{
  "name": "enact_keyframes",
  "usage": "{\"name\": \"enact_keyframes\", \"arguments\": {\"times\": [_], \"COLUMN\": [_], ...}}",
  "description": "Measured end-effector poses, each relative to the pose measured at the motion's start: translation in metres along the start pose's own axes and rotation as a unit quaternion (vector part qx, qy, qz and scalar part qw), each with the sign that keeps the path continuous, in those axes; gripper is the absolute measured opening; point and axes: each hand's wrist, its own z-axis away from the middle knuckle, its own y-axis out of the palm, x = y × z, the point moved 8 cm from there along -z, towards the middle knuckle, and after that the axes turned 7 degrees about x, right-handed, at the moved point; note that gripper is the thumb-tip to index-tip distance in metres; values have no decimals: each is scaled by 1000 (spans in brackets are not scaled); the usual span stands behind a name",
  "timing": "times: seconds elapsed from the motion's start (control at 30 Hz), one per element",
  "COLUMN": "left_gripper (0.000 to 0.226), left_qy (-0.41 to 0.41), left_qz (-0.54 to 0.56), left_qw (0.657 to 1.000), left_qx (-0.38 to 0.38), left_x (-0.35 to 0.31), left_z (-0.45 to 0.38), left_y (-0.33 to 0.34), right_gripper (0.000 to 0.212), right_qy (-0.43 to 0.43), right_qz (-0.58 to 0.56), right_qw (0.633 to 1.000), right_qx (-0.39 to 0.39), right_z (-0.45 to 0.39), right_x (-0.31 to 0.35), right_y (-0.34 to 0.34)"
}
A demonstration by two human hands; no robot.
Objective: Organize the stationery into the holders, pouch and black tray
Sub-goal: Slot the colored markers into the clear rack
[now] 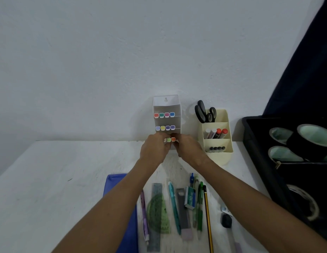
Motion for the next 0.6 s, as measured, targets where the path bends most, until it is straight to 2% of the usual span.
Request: {"name": "enact_keyframes", "arguments": {"times": [0.1, 0.17, 0.3, 0.4, 0.6], "left_gripper": [38, 36, 52, 55, 41], "left_qy": [33, 83, 131, 125, 100], "left_qz": [16, -8, -27, -15, -13], "left_qw": [999, 996, 989, 990, 995], "left_qx": [-35, -39, -64, -57, -22], "left_x": [-6, -12, -11, 1, 29], "left_z": [7, 16, 43, 62, 77], "left_y": [-7, -8, -8, 0, 14], "right_gripper": [27, 39, 54, 50, 37], "right_qy": [-11, -24, -54, -61, -32], "right_qz": [1, -18, -63, -56, -21], "right_qw": [1000, 998, 996, 995, 991], "right_qx": [29, 49, 39, 54, 128], "right_z": [4, 14, 46, 70, 109], "right_x": [4, 8, 18, 19, 4], "right_y": [-1, -5, -23, -28, -25]}}
